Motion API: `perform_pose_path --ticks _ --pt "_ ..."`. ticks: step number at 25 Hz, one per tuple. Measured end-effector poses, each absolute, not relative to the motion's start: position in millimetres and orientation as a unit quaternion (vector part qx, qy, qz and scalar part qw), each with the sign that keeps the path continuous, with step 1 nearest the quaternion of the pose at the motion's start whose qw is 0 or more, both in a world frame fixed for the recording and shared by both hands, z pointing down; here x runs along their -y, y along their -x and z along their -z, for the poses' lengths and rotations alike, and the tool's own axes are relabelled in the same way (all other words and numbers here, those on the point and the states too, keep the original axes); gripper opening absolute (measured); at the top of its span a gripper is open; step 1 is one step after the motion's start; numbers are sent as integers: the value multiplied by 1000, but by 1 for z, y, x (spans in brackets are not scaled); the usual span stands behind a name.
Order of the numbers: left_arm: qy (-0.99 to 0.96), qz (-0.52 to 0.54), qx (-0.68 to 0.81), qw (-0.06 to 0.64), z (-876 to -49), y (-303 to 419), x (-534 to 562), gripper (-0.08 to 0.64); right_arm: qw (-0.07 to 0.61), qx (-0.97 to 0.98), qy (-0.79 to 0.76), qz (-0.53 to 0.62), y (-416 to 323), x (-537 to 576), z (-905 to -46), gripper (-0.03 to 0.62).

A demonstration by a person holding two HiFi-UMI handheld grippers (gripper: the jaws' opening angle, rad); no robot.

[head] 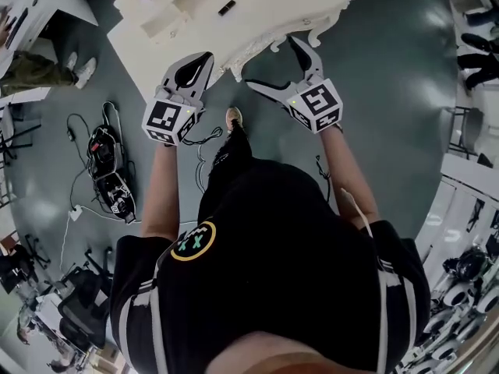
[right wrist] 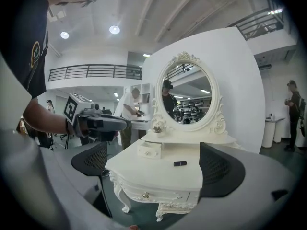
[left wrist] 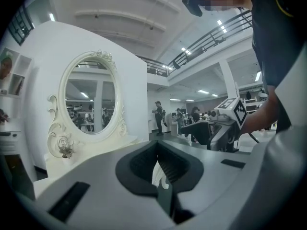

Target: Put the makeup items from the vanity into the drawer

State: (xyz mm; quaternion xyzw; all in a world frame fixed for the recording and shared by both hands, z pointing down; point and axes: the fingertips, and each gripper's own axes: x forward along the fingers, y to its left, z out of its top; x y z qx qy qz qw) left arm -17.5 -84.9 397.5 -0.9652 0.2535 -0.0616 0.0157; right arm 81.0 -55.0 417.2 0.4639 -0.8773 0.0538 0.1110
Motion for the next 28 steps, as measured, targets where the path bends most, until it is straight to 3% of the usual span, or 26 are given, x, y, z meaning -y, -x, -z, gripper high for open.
perform_pose_path --ticks 15,28 --pt "972 59 -228 -1 -410 27 216 20 129 864 -482 -69 -61 192 -425 600" --pt "968 77 -238 -22 -434 14 262 20 134 868 -469 -88 -72 248 -451 598"
